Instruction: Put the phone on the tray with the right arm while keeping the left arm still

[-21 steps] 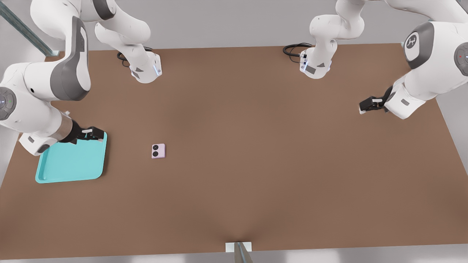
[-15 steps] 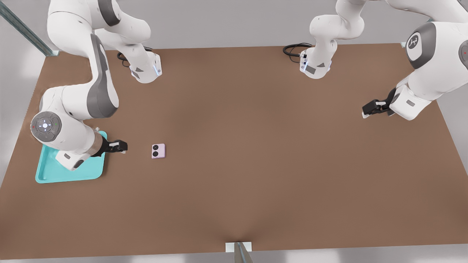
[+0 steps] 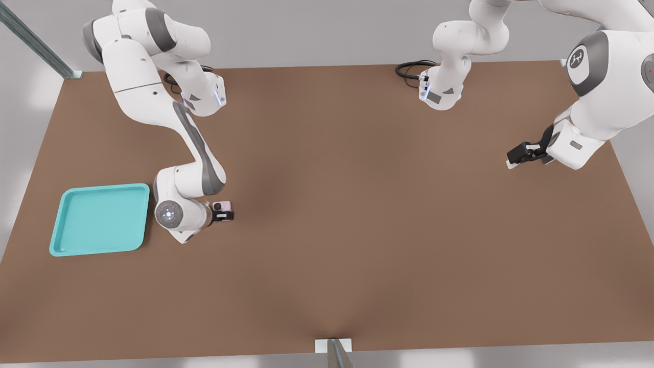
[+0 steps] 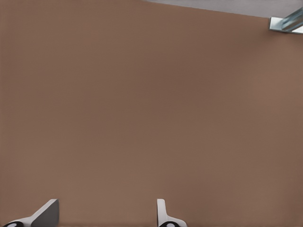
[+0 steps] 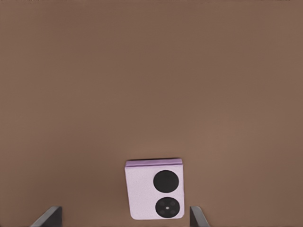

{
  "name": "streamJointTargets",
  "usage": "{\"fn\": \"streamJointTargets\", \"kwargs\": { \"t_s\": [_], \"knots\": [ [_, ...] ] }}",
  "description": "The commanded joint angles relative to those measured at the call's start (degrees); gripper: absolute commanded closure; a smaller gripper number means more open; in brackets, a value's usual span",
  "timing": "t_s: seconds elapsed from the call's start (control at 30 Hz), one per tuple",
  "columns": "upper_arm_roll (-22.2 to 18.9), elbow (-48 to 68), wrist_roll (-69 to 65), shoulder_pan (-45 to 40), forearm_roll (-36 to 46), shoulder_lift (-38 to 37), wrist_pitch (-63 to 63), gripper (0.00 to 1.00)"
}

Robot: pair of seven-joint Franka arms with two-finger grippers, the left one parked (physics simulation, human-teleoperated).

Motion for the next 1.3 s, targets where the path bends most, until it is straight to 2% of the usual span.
{"fn": "streamJointTargets", "kwargs": {
  "t_s": [0.0,0.4,0.6,1.27],
  "knots": [
    [0.0,-0.9,9.9,-0.1,0.5,0.4,4.7,0.0],
    [0.0,-7.2,8.9,-0.9,-1.1,-0.6,3.8,0.0],
    [0.0,-7.2,2.1,-1.2,-3.3,2.2,7.4,0.0],
    [1.2,-7.3,-3.1,-1.1,-3.7,4.6,7.6,0.0]
  ]
}}
